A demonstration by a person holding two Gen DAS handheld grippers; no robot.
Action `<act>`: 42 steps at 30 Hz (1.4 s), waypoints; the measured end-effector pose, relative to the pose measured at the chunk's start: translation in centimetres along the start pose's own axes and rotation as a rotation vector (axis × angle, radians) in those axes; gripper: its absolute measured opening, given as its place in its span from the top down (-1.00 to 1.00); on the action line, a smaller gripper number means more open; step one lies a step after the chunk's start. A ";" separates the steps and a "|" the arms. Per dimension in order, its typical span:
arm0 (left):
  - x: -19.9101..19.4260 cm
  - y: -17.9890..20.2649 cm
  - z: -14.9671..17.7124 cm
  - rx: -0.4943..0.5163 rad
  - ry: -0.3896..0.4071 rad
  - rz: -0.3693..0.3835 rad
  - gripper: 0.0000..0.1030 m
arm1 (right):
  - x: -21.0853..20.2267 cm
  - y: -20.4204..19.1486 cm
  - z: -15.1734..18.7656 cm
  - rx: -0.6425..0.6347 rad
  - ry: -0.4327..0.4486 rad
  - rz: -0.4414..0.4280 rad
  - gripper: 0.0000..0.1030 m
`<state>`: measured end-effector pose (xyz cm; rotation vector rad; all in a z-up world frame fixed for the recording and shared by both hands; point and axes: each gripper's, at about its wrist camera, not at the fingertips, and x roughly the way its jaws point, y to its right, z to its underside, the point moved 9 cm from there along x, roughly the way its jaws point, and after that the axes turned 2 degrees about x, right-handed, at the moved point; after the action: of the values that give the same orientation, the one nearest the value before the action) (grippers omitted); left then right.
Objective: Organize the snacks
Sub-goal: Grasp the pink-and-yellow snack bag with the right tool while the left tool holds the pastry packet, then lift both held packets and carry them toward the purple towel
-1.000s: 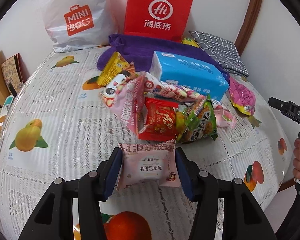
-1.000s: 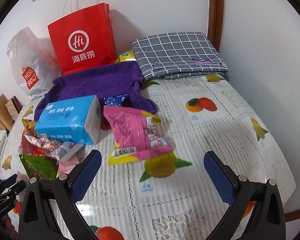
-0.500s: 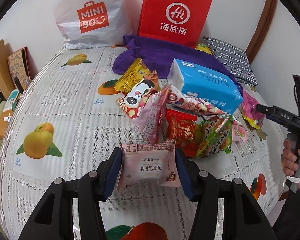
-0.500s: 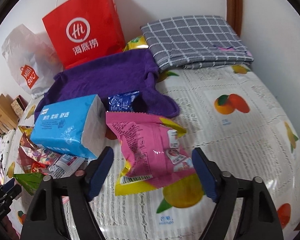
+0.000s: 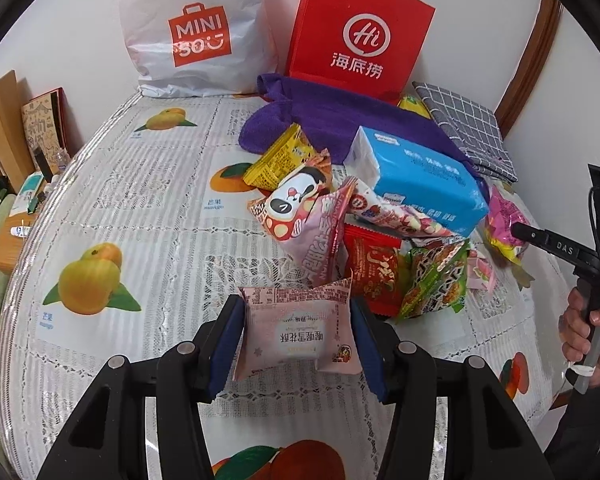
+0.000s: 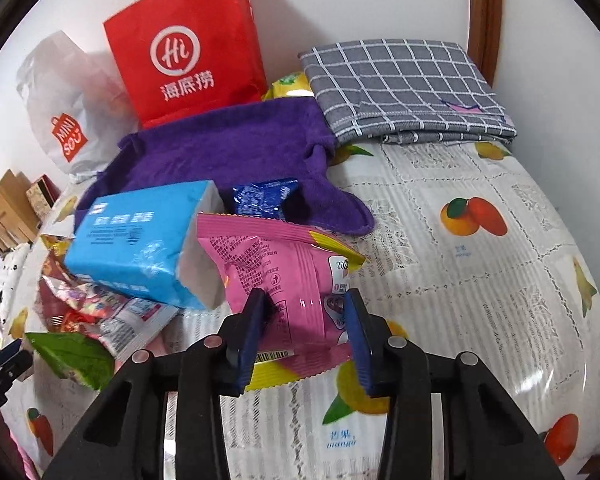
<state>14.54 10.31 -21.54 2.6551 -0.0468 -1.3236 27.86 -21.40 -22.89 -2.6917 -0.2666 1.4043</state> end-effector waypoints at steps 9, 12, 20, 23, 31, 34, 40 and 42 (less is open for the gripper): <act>-1.7 1.3 -0.8 0.024 0.033 0.024 0.01 | -2.7 -0.3 1.0 -0.024 0.018 0.009 0.57; -1.8 1.5 -0.8 0.024 0.034 0.030 0.01 | -2.7 0.2 1.2 -0.005 0.012 -0.003 0.54; -1.3 1.5 -0.9 0.017 0.026 0.036 0.01 | -1.0 -0.1 1.8 -0.052 -0.030 0.009 -0.04; -1.2 1.5 -0.8 0.019 0.023 0.035 0.01 | -0.3 -0.4 2.3 -0.090 -0.035 0.033 -0.07; -1.4 2.2 -1.0 0.035 0.030 0.041 0.00 | -2.1 -0.3 2.0 -0.071 0.011 -0.019 0.30; -1.8 2.8 -1.5 0.047 0.041 0.047 0.00 | -3.1 -0.3 1.9 -0.060 0.026 -0.025 0.31; -2.7 4.4 -3.1 0.071 0.065 0.066 0.00 | -6.2 -1.2 0.6 -0.053 0.081 -0.039 0.32; -3.0 5.1 -3.8 0.080 0.073 0.071 0.01 | -7.3 -1.6 -0.1 -0.053 0.104 -0.043 0.32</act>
<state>16.01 6.17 -16.09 2.7373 -0.1867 -1.2273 23.64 -21.23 -16.69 -2.7723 -0.3560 1.2583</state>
